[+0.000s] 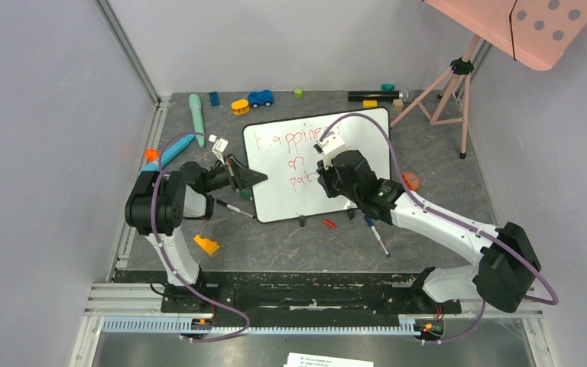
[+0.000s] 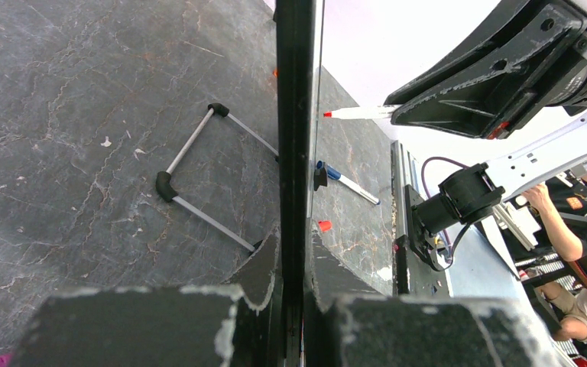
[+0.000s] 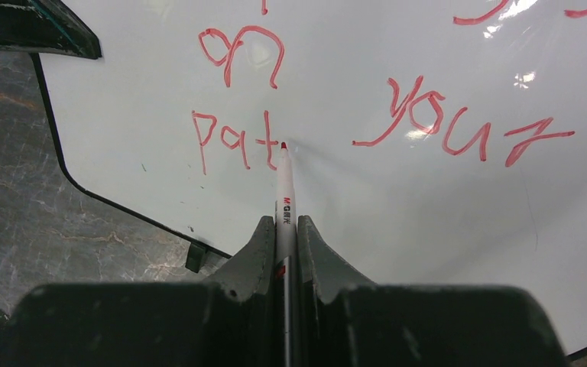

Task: Write a sentence on the whiteboard

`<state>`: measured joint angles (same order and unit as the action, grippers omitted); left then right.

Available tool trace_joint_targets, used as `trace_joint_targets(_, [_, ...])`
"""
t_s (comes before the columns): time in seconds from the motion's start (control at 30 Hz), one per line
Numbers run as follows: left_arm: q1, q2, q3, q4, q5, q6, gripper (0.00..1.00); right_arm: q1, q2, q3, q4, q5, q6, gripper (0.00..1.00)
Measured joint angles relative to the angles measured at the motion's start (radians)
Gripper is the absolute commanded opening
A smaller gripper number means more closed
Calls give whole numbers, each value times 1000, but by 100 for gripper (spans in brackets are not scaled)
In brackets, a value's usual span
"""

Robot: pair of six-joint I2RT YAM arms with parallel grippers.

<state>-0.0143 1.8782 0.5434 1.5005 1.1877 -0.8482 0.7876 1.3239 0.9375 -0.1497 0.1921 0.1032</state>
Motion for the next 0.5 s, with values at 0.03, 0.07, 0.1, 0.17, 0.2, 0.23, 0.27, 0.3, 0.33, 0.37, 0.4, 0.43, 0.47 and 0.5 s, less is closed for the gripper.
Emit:
trace_joint_targets(0.03, [0, 0, 0, 0, 0, 0, 2, 0, 0, 5, -2, 0, 0, 0])
trace_joint_targets(0.07, [0, 0, 0, 0, 0, 0, 2, -1, 0, 11, -3, 0, -1, 0])
trace_joint_targets(0.1, [0, 0, 0, 0, 0, 0, 2, -3, 0, 16, -3, 0, -2, 0])
trace_joint_targets(0.17, [0, 0, 0, 0, 0, 0, 2, -7, 0, 27, -2, 1, -4, 0])
trace_joint_targets(0.2, [0, 0, 0, 0, 0, 0, 2, -10, 0, 31, -2, 1, -4, 0])
trace_joint_targets(0.23, [0, 0, 0, 0, 0, 0, 2, -12, 0, 34, -2, 1, -6, 0])
trace_joint_targets(0.27, [0, 0, 0, 0, 0, 0, 2, -14, 0, 37, -2, 2, -8, 0])
trace_joint_targets(0.3, [0, 0, 0, 0, 0, 0, 2, -16, 0, 40, -2, 5, -9, 0])
trace_joint_targets(0.33, [0, 0, 0, 0, 0, 0, 2, -18, 0, 42, -2, 6, -11, 0])
trace_joint_targets(0.37, [0, 0, 0, 0, 0, 0, 2, -20, 2, 43, -2, 8, -11, 0])
trace_joint_targets(0.4, [0, 0, 0, 0, 0, 0, 2, -22, 4, 43, -2, 8, -12, 0])
trace_joint_targets(0.43, [0, 0, 0, 0, 0, 0, 2, -24, 7, 43, -2, 8, -13, 0])
trace_joint_targets(0.47, [0, 0, 0, 0, 0, 0, 2, -26, 11, 43, -2, 8, -14, 0])
trace_joint_targets(0.5, [0, 0, 0, 0, 0, 0, 2, -26, 16, 43, -2, 8, -16, 0])
